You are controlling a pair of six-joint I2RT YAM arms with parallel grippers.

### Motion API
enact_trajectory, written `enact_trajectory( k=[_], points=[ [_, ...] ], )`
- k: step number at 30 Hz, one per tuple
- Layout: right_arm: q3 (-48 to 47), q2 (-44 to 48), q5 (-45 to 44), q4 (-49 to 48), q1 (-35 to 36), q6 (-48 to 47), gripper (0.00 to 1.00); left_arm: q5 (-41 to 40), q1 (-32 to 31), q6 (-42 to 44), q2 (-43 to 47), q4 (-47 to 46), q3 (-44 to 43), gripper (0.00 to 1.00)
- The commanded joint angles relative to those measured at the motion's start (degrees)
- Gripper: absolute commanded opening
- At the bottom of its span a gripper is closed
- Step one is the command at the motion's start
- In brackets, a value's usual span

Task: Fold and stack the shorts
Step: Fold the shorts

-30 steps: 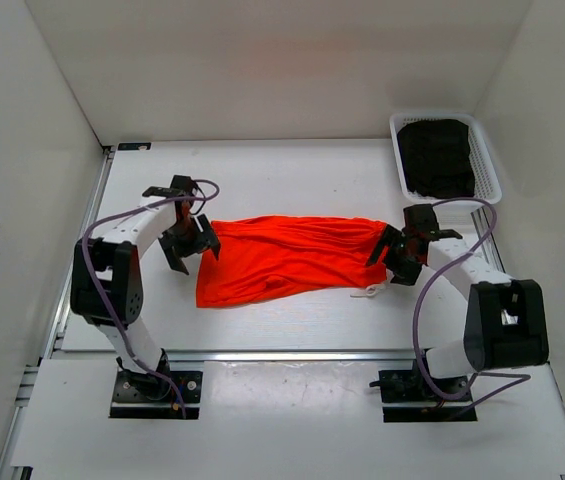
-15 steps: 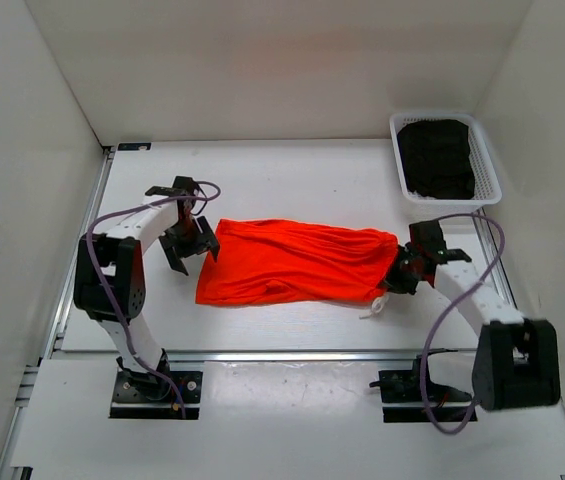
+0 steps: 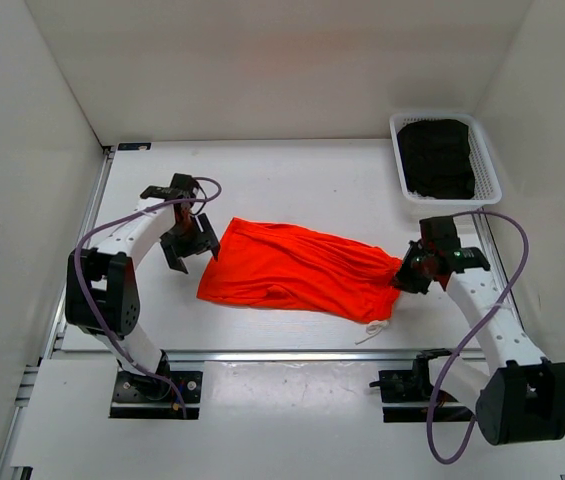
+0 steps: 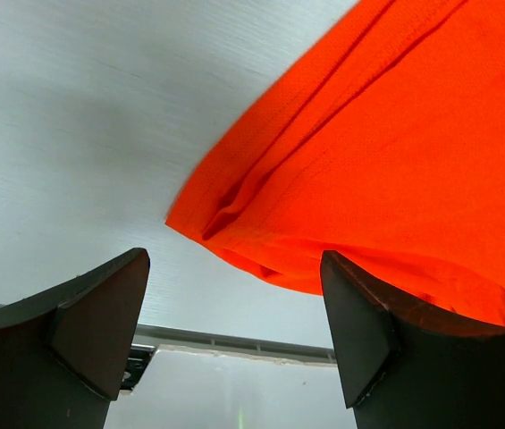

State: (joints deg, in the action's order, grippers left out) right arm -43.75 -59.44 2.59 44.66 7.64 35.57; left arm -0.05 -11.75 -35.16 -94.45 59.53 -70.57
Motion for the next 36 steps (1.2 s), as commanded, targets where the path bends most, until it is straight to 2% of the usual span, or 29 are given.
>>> enact_trajectory(
  k=[1, 8, 14, 17, 21, 22, 24, 25, 30, 34, 36],
  points=[
    [-3.80, -4.09, -4.25, -4.56, 0.18, 0.11, 0.17, 0.67, -0.82, 0.79, 2.08, 0.06, -2.56, 0.88],
    [-8.72, -18.59, -8.12, -13.18, 0.18, 1.87, 0.18, 0.67, -0.82, 1.93, 2.08, 0.06, -3.61, 0.88],
    [-15.13, -33.69, -14.28, -15.57, 0.18, 3.10, 0.16, 0.67, -0.82, 2.46, 1.55, 0.06, -4.75, 0.88],
    [-17.34, -38.36, -12.89, -15.57, 0.18, 3.10, 0.23, 0.67, -0.82, 2.98, 1.03, 0.06, -4.76, 0.88],
    [-16.64, -38.21, -10.24, -15.57, 0.71, 1.96, 0.28, 0.67, -0.82, 3.51, 1.03, 0.06, -4.76, 0.88],
    [-16.63, -37.08, -9.63, -15.57, 0.71, 1.96, 0.38, 0.67, -0.82, 3.52, 0.50, 0.06, -4.76, 0.88],
    [-16.63, -35.23, -9.10, -14.26, 0.71, 1.43, 0.45, 0.67, -0.82, 3.52, 0.50, 0.06, -4.76, 0.88],
    [-17.24, -32.35, -9.09, -13.47, 0.71, 0.91, 0.56, 0.67, -0.82, 3.52, 0.50, 0.06, -4.76, 0.88],
    [-18.39, -23.19, -9.09, -12.15, 0.71, 0.90, 0.88, 0.67, -1.35, 3.52, 0.50, 0.06, -3.62, 0.88],
    [-15.51, -19.14, -11.29, -11.44, 0.19, 0.29, 0.88, 0.67, -1.35, 3.52, 0.50, -0.46, -3.61, 0.88],
    [-13.31, -19.13, -10.60, -11.44, -1.22, -0.41, 0.79, 0.67, -1.35, 3.52, 0.50, -0.46, -3.61, 0.88]
  ],
)
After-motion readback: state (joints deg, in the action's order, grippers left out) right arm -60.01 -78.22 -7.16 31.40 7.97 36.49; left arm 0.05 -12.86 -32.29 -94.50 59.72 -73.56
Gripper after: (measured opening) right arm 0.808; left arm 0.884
